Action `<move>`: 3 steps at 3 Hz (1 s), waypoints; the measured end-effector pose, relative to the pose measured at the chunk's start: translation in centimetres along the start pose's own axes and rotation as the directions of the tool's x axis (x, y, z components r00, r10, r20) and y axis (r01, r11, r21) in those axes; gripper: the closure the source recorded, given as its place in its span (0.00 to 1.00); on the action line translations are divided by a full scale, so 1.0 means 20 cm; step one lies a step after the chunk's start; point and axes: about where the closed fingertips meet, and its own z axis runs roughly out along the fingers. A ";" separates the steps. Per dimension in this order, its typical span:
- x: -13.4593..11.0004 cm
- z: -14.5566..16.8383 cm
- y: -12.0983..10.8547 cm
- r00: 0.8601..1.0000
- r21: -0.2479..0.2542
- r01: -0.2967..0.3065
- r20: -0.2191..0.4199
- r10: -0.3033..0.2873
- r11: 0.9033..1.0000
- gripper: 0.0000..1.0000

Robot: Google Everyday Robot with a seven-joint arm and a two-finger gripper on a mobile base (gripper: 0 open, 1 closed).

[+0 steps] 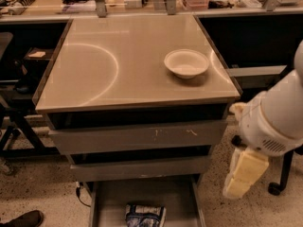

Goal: Pick blue chip bag from bottom drawer and place on counter

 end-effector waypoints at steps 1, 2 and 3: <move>0.06 0.09 0.08 1.000 -0.043 -0.006 -0.027 0.005 0.999 0.00; 0.06 0.10 0.08 1.000 -0.043 -0.006 -0.027 0.005 0.999 0.00; 0.12 0.26 0.07 0.999 -0.091 -0.017 -0.032 0.014 0.996 0.00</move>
Offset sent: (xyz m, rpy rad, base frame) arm -0.0132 -0.0021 -0.0241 -0.0125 0.0481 0.0023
